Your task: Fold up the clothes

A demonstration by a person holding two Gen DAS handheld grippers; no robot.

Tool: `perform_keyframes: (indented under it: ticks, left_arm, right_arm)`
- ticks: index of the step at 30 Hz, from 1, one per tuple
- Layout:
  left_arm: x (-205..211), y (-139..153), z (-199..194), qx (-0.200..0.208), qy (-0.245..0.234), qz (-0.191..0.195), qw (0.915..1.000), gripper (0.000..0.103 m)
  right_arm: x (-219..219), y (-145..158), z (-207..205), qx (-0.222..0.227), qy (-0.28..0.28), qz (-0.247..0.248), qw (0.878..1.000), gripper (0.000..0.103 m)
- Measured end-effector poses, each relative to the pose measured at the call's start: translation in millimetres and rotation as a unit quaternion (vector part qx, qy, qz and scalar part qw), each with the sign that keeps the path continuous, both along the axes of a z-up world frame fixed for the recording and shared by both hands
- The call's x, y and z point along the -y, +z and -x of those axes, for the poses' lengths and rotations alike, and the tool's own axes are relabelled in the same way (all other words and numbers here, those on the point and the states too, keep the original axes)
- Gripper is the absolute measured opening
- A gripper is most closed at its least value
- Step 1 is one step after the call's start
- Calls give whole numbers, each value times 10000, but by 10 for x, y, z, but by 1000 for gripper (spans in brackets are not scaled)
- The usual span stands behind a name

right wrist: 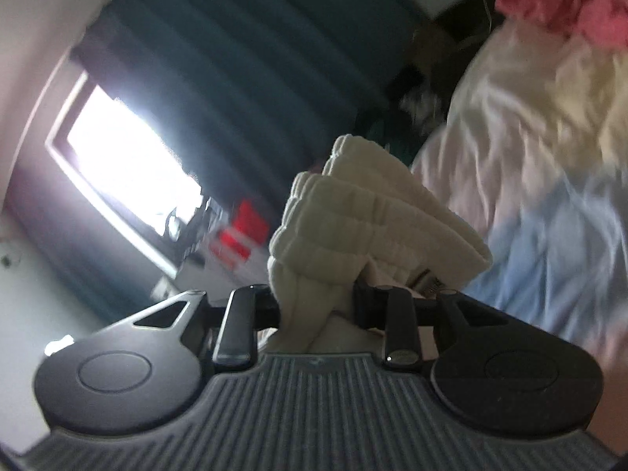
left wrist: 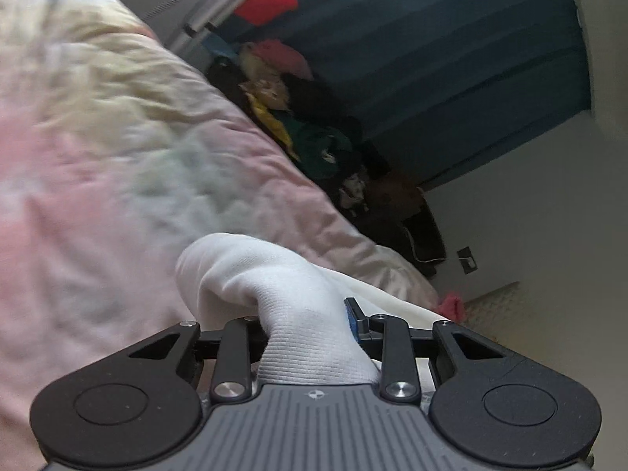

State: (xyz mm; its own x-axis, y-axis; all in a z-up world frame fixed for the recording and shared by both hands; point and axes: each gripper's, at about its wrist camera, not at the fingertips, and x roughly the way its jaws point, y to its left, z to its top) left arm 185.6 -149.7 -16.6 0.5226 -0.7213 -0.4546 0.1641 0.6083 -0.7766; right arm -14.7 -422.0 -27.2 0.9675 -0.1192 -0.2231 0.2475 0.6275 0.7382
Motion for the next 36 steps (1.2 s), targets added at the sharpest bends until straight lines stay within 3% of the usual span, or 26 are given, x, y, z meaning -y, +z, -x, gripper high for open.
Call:
perform_keyframes:
  ticks: [4, 7, 10, 13, 18, 23, 26, 30, 33, 36]
  left_arm:
    - [724, -66, -489, 301, -80, -139, 9994, 31]
    - [1195, -214, -813, 516, -126, -258, 9983, 31]
    - [1558, -411, -1118, 730, -399, -671, 9943, 31]
    - [1724, -534, -1247, 1135, -815, -1032, 9848, 31]
    - [1663, -682, -1095, 1333, -1273, -1442, 9722, 31]
    - [1322, -999, -768, 979, -1356, -1976, 9659, 31]
    - [1130, -1195, -589, 794, -1276, -2173, 9645, 35]
    - [1016, -1159, -535, 729, -1039, -2185, 9675, 50]
    - [984, -1011, -454, 700, -953, -2388, 9638, 57]
    - [928, -749, -202, 966, -968, -2621, 9553, 69]
  right_arm:
    - [500, -48, -211, 166, -395, 316, 9986, 32]
    - [790, -286, -360, 121, -603, 435, 9972, 32]
    - [989, -619, -530, -266, -722, 517, 9957, 32]
    - [1031, -911, -581, -637, -734, 529, 9939, 32]
    - [913, -1231, -437, -1081, -739, 20, 9914, 32]
    - [737, -1562, -196, -1610, -743, -1179, 9771, 33]
    - [618, -1714, -71, -1728, -717, -1648, 9684, 35]
    - [524, -1652, -42, -1846, -645, -1530, 9687, 39]
    - [497, -1523, 80, -1989, -651, -1435, 9673, 40]
    - [432, -1322, 277, -2105, -717, -1051, 9693, 40]
